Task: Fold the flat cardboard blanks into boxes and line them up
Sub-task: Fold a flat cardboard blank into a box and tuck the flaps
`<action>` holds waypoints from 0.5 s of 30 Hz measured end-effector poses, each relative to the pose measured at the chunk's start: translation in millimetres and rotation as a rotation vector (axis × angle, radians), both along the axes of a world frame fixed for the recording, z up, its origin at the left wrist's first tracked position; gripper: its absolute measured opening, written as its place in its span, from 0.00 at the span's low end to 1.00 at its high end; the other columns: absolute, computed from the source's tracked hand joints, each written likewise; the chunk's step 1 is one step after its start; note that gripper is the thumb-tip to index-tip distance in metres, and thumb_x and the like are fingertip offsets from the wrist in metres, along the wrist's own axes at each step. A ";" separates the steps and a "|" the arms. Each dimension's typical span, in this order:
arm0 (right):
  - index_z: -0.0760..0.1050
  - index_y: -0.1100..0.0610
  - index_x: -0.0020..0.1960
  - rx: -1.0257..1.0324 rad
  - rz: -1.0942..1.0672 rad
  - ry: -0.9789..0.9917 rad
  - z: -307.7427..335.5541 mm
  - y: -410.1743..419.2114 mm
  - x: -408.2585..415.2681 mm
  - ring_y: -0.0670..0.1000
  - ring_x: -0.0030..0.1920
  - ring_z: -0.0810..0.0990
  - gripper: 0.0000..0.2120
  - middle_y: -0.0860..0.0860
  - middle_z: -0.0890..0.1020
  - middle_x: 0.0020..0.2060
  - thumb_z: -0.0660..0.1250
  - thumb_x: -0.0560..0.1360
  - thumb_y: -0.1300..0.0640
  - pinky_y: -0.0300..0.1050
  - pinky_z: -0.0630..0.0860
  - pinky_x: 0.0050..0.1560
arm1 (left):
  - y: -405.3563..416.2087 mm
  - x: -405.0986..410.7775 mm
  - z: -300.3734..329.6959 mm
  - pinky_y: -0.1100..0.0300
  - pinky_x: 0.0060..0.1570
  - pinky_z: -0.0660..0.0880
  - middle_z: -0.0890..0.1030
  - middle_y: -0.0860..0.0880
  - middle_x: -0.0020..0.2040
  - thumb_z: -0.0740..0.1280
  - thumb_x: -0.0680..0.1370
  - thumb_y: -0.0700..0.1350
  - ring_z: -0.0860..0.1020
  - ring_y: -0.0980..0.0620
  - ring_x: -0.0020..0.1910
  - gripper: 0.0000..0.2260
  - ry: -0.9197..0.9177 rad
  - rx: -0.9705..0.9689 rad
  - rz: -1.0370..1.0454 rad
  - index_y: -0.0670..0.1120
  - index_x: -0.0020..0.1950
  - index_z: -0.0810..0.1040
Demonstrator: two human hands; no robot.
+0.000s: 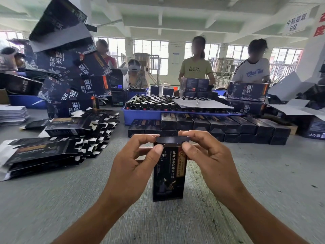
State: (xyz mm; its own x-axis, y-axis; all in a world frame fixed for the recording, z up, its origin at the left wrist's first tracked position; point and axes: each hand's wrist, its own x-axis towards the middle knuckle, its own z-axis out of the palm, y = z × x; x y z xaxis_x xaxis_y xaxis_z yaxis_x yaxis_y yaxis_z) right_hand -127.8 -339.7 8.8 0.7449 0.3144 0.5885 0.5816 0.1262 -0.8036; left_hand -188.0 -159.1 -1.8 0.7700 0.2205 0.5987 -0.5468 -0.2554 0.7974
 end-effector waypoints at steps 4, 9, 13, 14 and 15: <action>0.82 0.52 0.57 0.021 -0.013 -0.001 -0.6 0.1 0.8 0.42 0.53 0.84 0.11 0.42 0.86 0.52 0.67 0.79 0.63 0.31 0.77 0.48 | -1.0 0.7 0.5 0.69 0.44 0.78 0.84 0.58 0.51 0.69 0.75 0.54 0.83 0.57 0.53 0.04 -0.011 -0.015 0.006 0.61 0.49 0.78; 0.83 0.50 0.54 0.029 -0.063 -0.005 -1.4 0.7 1.7 0.43 0.54 0.84 0.12 0.40 0.85 0.54 0.66 0.80 0.63 0.34 0.78 0.52 | -0.4 0.3 -0.5 0.69 0.46 0.77 0.83 0.60 0.54 0.67 0.75 0.58 0.82 0.60 0.54 0.07 -0.007 -0.004 0.039 0.63 0.52 0.76; 0.83 0.50 0.54 0.018 -0.071 -0.019 -0.7 1.1 0.9 0.42 0.53 0.84 0.11 0.39 0.85 0.53 0.65 0.81 0.63 0.34 0.79 0.51 | -1.3 -0.4 -0.3 0.68 0.48 0.78 0.80 0.62 0.60 0.65 0.76 0.59 0.81 0.59 0.57 0.16 -0.007 0.016 0.038 0.67 0.63 0.73; 0.83 0.50 0.54 0.017 -0.071 -0.023 -0.7 1.1 0.6 0.42 0.52 0.84 0.11 0.39 0.85 0.53 0.65 0.81 0.63 0.34 0.79 0.51 | -2.1 -0.5 -0.3 0.69 0.47 0.78 0.80 0.62 0.61 0.65 0.76 0.58 0.81 0.60 0.57 0.17 -0.016 0.035 0.043 0.68 0.65 0.73; 0.83 0.50 0.54 0.013 -0.071 -0.030 -0.6 1.1 0.2 0.42 0.52 0.84 0.11 0.39 0.85 0.52 0.65 0.81 0.63 0.34 0.79 0.50 | -3.0 -0.7 -0.4 0.70 0.45 0.78 0.80 0.62 0.61 0.64 0.78 0.56 0.80 0.59 0.57 0.17 -0.030 0.056 0.053 0.66 0.66 0.75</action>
